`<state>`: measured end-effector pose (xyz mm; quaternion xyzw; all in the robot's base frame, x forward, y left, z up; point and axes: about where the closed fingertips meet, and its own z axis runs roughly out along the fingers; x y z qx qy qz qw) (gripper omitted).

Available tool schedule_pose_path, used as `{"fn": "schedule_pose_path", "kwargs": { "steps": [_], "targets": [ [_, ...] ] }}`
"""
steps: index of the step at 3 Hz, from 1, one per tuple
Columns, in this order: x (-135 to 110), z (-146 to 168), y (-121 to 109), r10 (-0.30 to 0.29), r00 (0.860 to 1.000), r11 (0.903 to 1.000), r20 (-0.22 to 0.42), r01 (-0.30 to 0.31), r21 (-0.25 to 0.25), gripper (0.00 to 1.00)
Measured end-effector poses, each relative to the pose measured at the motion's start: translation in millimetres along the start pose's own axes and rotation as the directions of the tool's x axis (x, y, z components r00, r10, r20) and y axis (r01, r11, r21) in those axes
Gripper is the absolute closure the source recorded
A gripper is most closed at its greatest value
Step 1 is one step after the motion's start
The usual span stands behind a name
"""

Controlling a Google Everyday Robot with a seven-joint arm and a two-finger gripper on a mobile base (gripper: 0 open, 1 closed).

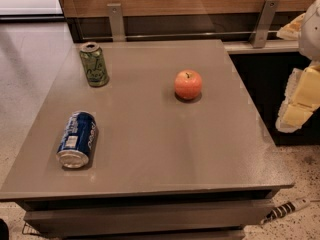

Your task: Place pepsi can upright

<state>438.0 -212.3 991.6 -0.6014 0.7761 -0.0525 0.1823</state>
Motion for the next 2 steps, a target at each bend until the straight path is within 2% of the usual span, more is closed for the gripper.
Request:
{"fn": "schedule_pose_path", "kwargs": {
  "steps": [2],
  "targets": [
    [-5.6, -0.8, -8.8, 0.022, 1.000, 0.9998, 0.019, -0.022, -0.004, 0.00]
  ]
}}
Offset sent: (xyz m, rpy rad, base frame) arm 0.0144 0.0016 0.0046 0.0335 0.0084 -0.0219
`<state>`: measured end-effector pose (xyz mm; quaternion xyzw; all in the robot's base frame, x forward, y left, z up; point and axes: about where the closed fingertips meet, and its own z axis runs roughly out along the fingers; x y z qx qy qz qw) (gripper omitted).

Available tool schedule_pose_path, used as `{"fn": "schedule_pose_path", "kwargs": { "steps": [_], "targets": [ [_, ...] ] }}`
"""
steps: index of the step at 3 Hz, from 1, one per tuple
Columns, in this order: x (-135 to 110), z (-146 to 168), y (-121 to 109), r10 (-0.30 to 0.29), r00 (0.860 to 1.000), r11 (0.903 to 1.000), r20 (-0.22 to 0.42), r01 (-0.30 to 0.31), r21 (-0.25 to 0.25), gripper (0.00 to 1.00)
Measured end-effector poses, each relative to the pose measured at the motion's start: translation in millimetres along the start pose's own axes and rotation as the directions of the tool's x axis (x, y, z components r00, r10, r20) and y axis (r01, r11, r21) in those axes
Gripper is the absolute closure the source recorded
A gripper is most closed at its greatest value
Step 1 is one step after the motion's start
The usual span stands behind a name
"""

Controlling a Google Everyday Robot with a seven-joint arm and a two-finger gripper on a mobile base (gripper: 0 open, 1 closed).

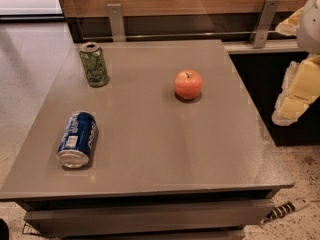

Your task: Place pepsi can upright

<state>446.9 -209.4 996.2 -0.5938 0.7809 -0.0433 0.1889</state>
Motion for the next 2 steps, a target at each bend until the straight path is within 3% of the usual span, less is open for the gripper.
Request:
{"fn": "schedule_pose_path", "kwargs": {
  "steps": [1, 2],
  "targets": [
    [-17.1, 4.2, -15.4, 0.089, 0.995, 0.9953, 0.039, -0.088, -0.040, 0.00],
    [-57.3, 19.8, -14.3, 0.265, 0.961, 0.9609, 0.082, -0.256, -0.106, 0.00]
  ]
}}
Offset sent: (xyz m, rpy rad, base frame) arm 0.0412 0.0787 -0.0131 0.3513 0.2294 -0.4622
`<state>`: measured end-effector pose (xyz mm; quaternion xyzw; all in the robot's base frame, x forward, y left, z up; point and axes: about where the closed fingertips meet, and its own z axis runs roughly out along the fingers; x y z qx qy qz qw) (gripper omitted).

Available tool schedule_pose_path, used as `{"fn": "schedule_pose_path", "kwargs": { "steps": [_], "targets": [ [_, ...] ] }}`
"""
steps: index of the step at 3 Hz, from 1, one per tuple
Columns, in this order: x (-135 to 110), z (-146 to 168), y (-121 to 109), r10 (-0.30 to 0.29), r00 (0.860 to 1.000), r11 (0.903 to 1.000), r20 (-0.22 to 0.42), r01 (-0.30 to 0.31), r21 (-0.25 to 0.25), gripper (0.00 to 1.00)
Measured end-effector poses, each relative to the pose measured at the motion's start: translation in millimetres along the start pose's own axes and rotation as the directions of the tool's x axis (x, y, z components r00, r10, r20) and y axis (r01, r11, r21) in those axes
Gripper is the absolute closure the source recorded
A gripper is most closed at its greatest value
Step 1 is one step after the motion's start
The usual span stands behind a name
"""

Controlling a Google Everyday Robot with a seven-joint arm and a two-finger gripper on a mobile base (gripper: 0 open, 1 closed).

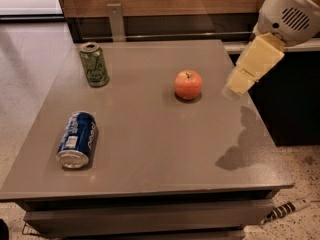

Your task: Place pepsi can upright

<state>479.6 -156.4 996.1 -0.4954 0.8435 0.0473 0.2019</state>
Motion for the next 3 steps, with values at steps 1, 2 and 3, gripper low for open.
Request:
{"fn": "schedule_pose_path", "kwargs": {
  "steps": [1, 2, 3],
  "targets": [
    [-22.6, 7.0, 12.4, 0.110, 0.994, 0.9938, 0.010, -0.110, 0.016, 0.00],
    [-39.1, 5.6, 25.1, 0.258, 0.965, 0.9644, 0.052, -0.260, 0.046, 0.00],
    [-44.8, 1.8, 23.4, 0.361, 0.928, 0.9285, 0.089, -0.366, 0.060, 0.00]
  ]
}}
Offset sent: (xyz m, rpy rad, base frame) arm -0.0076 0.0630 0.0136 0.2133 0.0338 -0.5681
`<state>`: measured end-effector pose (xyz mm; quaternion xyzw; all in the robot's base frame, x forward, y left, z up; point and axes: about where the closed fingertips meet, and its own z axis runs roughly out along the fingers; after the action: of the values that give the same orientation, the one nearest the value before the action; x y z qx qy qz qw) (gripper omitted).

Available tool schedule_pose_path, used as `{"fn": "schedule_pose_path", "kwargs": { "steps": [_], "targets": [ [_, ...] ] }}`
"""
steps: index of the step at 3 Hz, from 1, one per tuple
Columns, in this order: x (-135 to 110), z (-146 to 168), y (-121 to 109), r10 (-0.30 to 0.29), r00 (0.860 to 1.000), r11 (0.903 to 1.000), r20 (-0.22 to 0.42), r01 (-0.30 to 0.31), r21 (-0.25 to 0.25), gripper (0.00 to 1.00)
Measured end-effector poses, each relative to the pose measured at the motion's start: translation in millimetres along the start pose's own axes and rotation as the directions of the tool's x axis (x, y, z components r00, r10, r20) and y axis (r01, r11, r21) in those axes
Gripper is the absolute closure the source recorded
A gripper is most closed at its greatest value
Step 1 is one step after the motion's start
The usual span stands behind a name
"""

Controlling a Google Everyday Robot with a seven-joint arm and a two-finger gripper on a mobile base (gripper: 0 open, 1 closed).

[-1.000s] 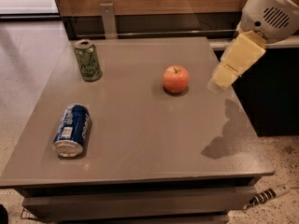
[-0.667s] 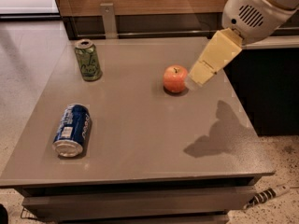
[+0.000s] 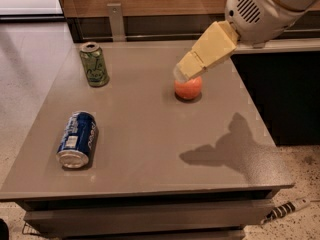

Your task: Place pepsi can upright

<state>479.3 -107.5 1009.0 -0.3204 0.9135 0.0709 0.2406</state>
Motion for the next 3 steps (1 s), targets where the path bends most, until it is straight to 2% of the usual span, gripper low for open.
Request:
{"fn": "schedule_pose_path", "kwargs": {
  "steps": [1, 2, 3],
  "targets": [
    [-1.4, -0.6, 1.0, -0.001, 1.000, 1.0000, 0.008, 0.001, -0.002, 0.00],
    [-5.8, 10.4, 4.4, 0.044, 0.999, 0.9985, -0.003, -0.045, -0.033, 0.00],
    [-17.7, 42.5, 21.1, 0.183, 0.981, 0.9781, -0.058, -0.187, -0.090, 0.00]
  ]
}}
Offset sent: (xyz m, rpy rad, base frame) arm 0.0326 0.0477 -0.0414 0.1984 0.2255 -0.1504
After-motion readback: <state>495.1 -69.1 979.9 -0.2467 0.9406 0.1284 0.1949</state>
